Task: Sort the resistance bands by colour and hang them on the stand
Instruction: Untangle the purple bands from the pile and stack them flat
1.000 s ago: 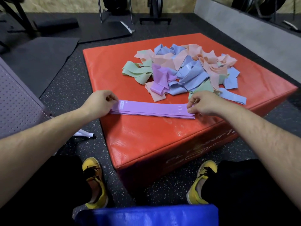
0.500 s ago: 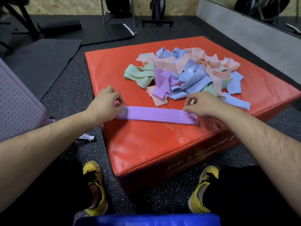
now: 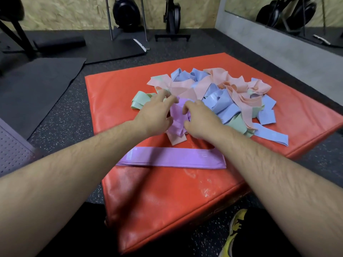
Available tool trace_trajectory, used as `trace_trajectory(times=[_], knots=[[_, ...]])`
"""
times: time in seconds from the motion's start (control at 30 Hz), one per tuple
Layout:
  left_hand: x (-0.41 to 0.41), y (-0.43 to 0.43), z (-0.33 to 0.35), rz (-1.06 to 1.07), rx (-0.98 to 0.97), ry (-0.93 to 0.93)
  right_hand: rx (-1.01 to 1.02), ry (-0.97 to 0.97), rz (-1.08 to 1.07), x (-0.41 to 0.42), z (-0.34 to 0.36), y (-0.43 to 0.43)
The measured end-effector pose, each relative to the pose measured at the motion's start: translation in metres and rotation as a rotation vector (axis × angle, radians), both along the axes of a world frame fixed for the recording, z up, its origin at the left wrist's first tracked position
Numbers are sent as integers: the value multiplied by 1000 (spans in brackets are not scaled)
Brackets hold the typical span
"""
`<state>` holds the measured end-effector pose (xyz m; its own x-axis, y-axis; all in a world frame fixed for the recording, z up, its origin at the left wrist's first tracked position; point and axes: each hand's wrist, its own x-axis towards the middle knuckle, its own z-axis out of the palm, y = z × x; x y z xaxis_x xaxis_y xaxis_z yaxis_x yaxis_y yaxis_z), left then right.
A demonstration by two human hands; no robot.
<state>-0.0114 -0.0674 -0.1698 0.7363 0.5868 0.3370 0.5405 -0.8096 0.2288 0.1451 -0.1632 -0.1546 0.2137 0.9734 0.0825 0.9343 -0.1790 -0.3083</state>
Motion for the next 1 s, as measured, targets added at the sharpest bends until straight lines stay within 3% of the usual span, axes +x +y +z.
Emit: trace_trajectory(times=[0.23,0.33,0.5,0.7,1.0], knots=[[31,17,15,111,-150,211,5,246,96,16,4,28],[33,17,37,207,-366,-4,11,360,120,12,11,31],[13,8,75,229,-648,-420,194,399,173,8,25,24],[-10,-3,90,214,-747,-527,348,668,175,0,44,12],[-18,-9,98,137,-812,-603,433,660,140,-15,65,3]])
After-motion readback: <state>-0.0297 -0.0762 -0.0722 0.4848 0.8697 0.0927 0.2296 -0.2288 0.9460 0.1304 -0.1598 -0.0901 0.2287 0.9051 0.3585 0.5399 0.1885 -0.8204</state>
